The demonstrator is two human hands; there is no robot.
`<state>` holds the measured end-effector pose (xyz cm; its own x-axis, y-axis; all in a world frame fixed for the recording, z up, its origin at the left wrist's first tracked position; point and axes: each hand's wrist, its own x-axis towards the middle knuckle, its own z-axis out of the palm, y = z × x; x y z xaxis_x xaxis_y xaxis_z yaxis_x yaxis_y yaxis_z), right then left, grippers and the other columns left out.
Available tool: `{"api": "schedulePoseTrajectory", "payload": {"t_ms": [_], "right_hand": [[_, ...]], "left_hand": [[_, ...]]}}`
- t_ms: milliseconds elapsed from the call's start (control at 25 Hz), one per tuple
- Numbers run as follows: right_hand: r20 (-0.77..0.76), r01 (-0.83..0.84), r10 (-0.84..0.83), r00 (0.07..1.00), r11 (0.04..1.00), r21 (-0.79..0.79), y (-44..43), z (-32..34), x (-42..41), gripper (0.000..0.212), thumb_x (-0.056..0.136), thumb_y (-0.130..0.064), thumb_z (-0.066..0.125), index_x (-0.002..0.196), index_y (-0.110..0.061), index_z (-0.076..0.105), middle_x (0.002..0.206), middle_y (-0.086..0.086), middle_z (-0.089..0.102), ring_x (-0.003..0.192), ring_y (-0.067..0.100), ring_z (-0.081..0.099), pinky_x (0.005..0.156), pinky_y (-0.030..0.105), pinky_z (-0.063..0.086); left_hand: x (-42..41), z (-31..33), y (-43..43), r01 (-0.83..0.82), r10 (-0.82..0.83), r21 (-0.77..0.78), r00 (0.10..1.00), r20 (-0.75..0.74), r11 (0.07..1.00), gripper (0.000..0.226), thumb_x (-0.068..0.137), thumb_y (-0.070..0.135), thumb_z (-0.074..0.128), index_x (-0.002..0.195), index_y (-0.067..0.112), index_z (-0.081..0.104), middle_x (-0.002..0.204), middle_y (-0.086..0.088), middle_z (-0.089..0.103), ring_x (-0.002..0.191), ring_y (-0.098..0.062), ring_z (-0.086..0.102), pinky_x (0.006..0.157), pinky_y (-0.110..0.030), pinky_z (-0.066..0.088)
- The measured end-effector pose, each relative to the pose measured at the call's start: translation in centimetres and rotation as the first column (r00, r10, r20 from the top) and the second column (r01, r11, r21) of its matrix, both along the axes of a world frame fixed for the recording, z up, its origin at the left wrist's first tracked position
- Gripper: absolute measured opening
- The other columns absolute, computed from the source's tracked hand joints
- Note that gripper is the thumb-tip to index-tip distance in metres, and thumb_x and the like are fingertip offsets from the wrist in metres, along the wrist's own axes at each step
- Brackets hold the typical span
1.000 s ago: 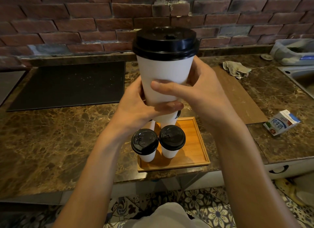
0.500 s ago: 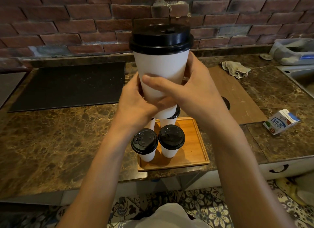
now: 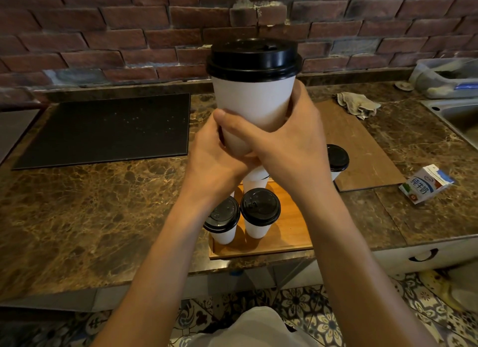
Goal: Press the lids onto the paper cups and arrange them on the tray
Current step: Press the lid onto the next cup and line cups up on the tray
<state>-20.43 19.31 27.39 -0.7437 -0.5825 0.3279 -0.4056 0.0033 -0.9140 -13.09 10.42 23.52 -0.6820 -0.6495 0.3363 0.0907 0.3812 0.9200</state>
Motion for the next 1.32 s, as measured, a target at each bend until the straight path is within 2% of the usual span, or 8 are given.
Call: {"api": "schedulePoseTrajectory", "payload": {"t_ms": [200,440,600,720,880,1000,1080,1320], "right_hand": [[0.017,-0.042,0.043,0.999,0.998,-0.055,0.3,0.5,-0.7,0.077,0.064,-0.043,0.087,0.129,-0.019,0.052,0.116,-0.009,0.063,0.106,0.004,0.062,0.084,0.031,0.058],[0.121,-0.187,0.198,0.973,0.978,-0.096,0.9,0.6,-1.5,0.066,0.069,-0.03,0.086,0.126,-0.02,0.053,0.112,-0.008,0.065,0.102,0.003,0.064,0.079,0.022,0.058],[0.135,-0.289,0.297,0.945,0.954,-0.074,1.2,0.5,-2.0,0.063,0.069,-0.026,0.084,0.125,-0.018,0.056,0.112,-0.006,0.067,0.103,0.005,0.065,0.08,0.022,0.057],[0.141,-0.32,0.325,0.935,0.946,-0.058,1.3,0.3,-2.1,0.061,0.07,-0.025,0.084,0.123,-0.021,0.056,0.111,-0.007,0.066,0.102,0.003,0.064,0.079,0.018,0.056],[0.104,-0.31,0.312,0.944,0.95,-0.031,1.1,0.5,-1.9,0.063,0.071,-0.03,0.084,0.126,-0.022,0.054,0.112,-0.01,0.065,0.102,-0.001,0.063,0.078,0.017,0.056],[0.076,-0.27,0.271,0.96,0.963,-0.025,0.8,0.7,-1.4,0.069,0.07,-0.034,0.084,0.13,-0.023,0.051,0.116,-0.01,0.063,0.104,0.0,0.061,0.082,0.021,0.057],[0.056,-0.223,0.225,0.973,0.974,-0.033,0.5,0.8,-1.0,0.071,0.069,-0.036,0.085,0.13,-0.023,0.051,0.117,-0.01,0.062,0.105,0.001,0.061,0.084,0.026,0.058],[0.057,-0.075,0.077,0.995,0.996,-0.045,-0.6,0.1,0.5,0.084,0.067,-0.04,0.086,0.137,-0.019,0.045,0.123,-0.006,0.058,0.116,0.009,0.056,0.092,0.035,0.055]], "left_hand": [[0.4,0.5,0.0,0.055,-0.055,-0.03,0.998,-0.007,0.998,0.056,0.065,0.01,0.083,0.099,0.038,0.049,0.096,0.024,0.059,0.09,0.021,0.058,0.066,0.002,0.045],[0.6,0.8,-0.6,0.145,-0.145,0.006,0.989,0.01,0.989,0.059,0.066,0.018,0.083,0.11,0.037,0.049,0.104,0.018,0.063,0.098,0.011,0.06,0.071,-0.003,0.048],[0.8,0.9,-0.8,0.207,-0.208,0.028,0.977,0.039,0.978,0.061,0.06,0.023,0.086,0.109,0.034,0.051,0.097,0.031,0.065,0.097,0.008,0.062,0.071,-0.006,0.049],[0.8,0.7,-0.7,0.207,-0.207,0.029,0.978,0.025,0.978,0.062,0.057,0.026,0.086,0.107,0.031,0.051,0.097,0.032,0.066,0.096,0.009,0.063,0.071,-0.006,0.05],[0.7,0.6,-0.6,0.178,-0.178,0.061,0.984,-0.003,0.982,0.07,0.058,0.03,0.081,0.12,0.017,0.052,0.102,0.017,0.068,0.1,0.001,0.065,0.073,-0.01,0.052],[0.5,0.6,-0.6,0.12,-0.121,0.041,0.993,0.005,0.992,0.062,0.06,0.022,0.082,0.113,0.031,0.05,0.097,0.027,0.067,0.096,0.012,0.062,0.069,-0.004,0.049],[0.3,0.5,-0.6,0.07,-0.07,0.049,0.997,-0.015,0.996,0.064,0.062,0.009,0.083,0.111,0.032,0.048,0.096,0.023,0.064,0.093,0.016,0.061,0.068,-0.002,0.048],[0.0,0.4,-0.3,-0.011,0.01,-0.004,0.999,-0.031,1.0,0.063,0.072,0.015,0.075,0.129,0.008,0.049,0.106,0.016,0.059,0.096,0.02,0.057,0.071,0.002,0.044]]}}
